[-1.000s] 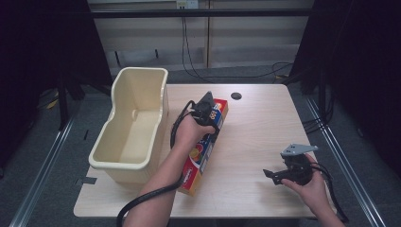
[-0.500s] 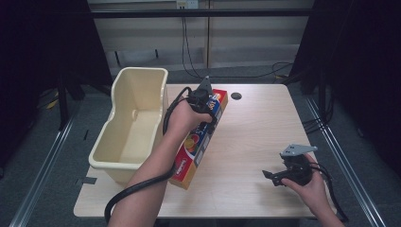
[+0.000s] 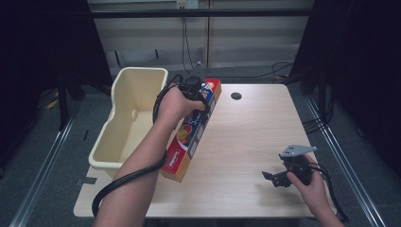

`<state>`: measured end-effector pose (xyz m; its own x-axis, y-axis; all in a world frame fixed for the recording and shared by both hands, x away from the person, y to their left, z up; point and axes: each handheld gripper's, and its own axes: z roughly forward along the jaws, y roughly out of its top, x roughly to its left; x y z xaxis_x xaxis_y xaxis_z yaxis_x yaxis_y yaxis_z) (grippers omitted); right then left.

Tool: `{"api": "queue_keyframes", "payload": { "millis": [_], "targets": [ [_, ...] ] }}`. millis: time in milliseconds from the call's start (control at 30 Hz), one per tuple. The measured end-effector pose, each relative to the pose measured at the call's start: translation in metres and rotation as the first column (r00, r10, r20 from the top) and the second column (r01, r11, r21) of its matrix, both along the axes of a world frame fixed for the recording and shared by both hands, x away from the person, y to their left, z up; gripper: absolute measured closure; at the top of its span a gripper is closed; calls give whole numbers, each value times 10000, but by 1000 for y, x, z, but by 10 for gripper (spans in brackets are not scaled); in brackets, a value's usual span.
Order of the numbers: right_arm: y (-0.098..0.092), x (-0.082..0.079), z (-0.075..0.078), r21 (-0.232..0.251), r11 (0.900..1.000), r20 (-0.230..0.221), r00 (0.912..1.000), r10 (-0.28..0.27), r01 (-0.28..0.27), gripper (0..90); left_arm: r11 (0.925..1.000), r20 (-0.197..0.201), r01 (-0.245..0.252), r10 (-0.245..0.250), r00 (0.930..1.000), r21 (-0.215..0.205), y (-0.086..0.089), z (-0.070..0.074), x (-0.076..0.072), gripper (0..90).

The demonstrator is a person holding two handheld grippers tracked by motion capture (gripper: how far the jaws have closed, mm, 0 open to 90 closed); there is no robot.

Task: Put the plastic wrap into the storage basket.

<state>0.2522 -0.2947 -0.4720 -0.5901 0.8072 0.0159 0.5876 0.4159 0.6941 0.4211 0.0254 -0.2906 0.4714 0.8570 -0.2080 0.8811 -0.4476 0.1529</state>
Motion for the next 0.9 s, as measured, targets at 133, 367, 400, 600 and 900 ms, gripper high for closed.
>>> {"api": "queue_keyframes", "payload": {
  "millis": [133,367,400,600,900],
  "targets": [
    [0,0,0,-35,10000,30,10000,32,-31,25,10000,-17,-22,22,10000,34,6,9,2,407],
    [-1,0,0,-17,10000,36,10000,34,-34,26,9997,41,-233,233,9997,48,17,23,5,407],
    [-1,0,0,-22,10000,49,10000,41,-41,25,9995,35,-302,302,9995,117,18,25,5,407],
    [0,0,0,-26,10000,35,10000,58,-58,25,9985,42,-548,548,9985,85,30,34,8,407],
    [0,0,-1,-37,9999,19,9999,138,-138,25,9964,-31,-798,800,9968,279,45,46,8,408]
  ]
}}
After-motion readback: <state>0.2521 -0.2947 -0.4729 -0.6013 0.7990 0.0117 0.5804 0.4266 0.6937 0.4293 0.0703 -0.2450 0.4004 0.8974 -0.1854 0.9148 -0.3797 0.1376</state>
